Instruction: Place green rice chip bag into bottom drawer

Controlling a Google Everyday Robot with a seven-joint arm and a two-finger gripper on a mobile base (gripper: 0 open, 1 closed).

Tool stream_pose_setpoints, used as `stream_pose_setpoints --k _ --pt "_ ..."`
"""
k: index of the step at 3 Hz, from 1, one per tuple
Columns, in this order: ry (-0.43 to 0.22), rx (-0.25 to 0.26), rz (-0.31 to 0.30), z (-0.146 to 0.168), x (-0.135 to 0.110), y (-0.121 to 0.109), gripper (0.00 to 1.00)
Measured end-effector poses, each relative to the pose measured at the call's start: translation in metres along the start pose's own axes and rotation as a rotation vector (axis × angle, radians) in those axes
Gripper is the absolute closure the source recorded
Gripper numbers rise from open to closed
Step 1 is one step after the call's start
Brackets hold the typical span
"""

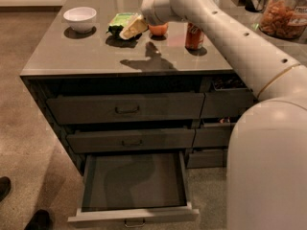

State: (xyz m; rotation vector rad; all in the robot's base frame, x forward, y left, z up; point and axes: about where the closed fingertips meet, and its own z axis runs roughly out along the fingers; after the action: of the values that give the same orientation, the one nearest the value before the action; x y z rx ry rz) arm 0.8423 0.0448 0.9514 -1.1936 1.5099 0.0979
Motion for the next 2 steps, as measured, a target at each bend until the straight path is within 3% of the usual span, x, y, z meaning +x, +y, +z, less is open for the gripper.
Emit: stream_pose_setpoints --k 2 --pt "0.033 0.017 -0.070 0.031 -0.004 0.007 0.00"
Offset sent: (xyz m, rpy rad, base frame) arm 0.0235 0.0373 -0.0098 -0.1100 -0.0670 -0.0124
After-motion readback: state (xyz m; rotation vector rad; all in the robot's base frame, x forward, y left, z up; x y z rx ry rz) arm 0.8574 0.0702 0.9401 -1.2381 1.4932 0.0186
